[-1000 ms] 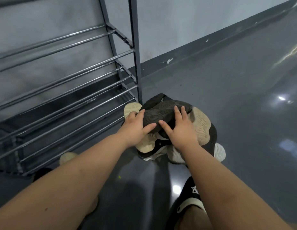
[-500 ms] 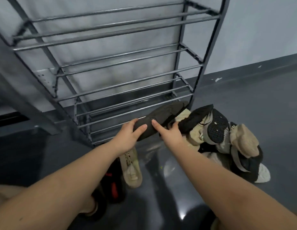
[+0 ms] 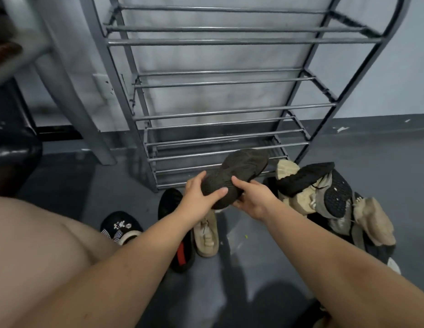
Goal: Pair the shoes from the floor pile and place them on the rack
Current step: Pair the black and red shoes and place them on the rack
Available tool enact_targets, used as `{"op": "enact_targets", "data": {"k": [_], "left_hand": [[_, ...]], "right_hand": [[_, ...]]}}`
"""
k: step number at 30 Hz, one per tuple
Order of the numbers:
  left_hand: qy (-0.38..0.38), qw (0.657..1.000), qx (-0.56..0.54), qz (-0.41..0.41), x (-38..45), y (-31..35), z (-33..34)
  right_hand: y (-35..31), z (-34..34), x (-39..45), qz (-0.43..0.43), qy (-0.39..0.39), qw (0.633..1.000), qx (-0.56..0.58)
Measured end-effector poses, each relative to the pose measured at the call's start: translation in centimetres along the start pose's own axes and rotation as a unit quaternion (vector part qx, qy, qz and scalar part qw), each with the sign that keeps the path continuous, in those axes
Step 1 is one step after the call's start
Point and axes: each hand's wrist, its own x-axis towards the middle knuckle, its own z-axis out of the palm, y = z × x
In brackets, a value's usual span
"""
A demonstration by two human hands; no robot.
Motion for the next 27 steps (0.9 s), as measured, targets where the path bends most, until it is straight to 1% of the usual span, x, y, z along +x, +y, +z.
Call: {"op": "enact_targets", "data": {"k": [1, 3, 4, 5, 6, 8, 10, 11, 13, 15, 16, 18, 19, 21, 24, 26, 27], "left_hand": [[-0.017, 0.995, -0.086, -0.044, 0.4, 0.0, -0.2], [-0.075, 0.965, -0.214, -0.135, 0.7, 0.1, -0.2], [-0.099, 0.952, -0.242, -0.160, 0.6, 0.0, -0.1], [-0.107, 0.947, -0.253, -0.166, 0.7, -0.2, 0.1], [-0.104, 0.948, -0.254, -0.161, 0.8, -0.5, 0.4], [-0.075, 0.968, -0.206, -0.125, 1.1, -1.0, 0.8], [-0.049, 0.992, -0.100, -0.067, 1.3, -1.3, 1.3], [-0.041, 0.998, -0.040, -0.038, 1.2, -1.3, 1.5], [-0.021, 0.997, 0.063, 0.025, 0.7, -1.2, 2.3], [-0.041, 0.991, 0.108, 0.074, 0.5, -1.2, 2.8], [-0.070, 0.990, 0.090, 0.081, 0.5, -1.1, 2.8], [-0.133, 0.989, 0.011, 0.062, 0.7, -0.7, 2.4], [-0.148, 0.988, -0.015, 0.051, 0.8, -0.7, 2.3], [-0.155, 0.986, -0.011, 0.052, 0.9, -0.6, 2.2], [-0.171, 0.982, 0.002, 0.079, 0.3, -0.2, 2.9], [-0.141, 0.987, -0.020, 0.071, 0.1, 0.0, 3.1], [-0.121, 0.991, -0.026, 0.043, 0.1, -0.1, 3.1]], "right_hand": [[-0.1, -0.4, 0.0, 0.004, -0.009, 1.000, -0.005], [-0.1, -1.1, -0.1, 0.011, -0.035, 0.999, -0.033], [0.0, -1.5, -0.1, 0.015, -0.046, 0.998, -0.049], [0.2, -1.7, 0.0, 0.018, -0.050, 0.996, -0.065], [0.4, -2.0, 0.2, 0.020, -0.045, 0.995, -0.081], [0.5, -2.1, 0.3, 0.020, -0.010, 0.993, -0.119], [0.7, -2.1, 0.4, 0.022, 0.016, 0.991, -0.131], [0.9, -2.0, 0.5, 0.028, 0.019, 0.991, -0.131], [1.2, -1.8, 0.5, 0.034, 0.031, 0.992, -0.120], [1.4, -2.0, 0.6, 0.028, 0.046, 0.993, -0.101], [1.4, -2.3, 0.7, 0.025, 0.052, 0.994, -0.093], [1.3, -2.8, 0.6, 0.022, 0.054, 0.995, -0.080], [1.2, -3.0, 0.4, 0.023, 0.049, 0.996, -0.077], [1.1, -3.3, 0.2, 0.027, 0.038, 0.996, -0.073], [1.1, -3.9, -0.2, 0.019, 0.029, 0.997, -0.066], [0.9, -4.4, -0.3, 0.022, 0.020, 0.998, -0.057], [0.7, -4.7, -0.4, 0.027, 0.011, 0.998, -0.053]]}}
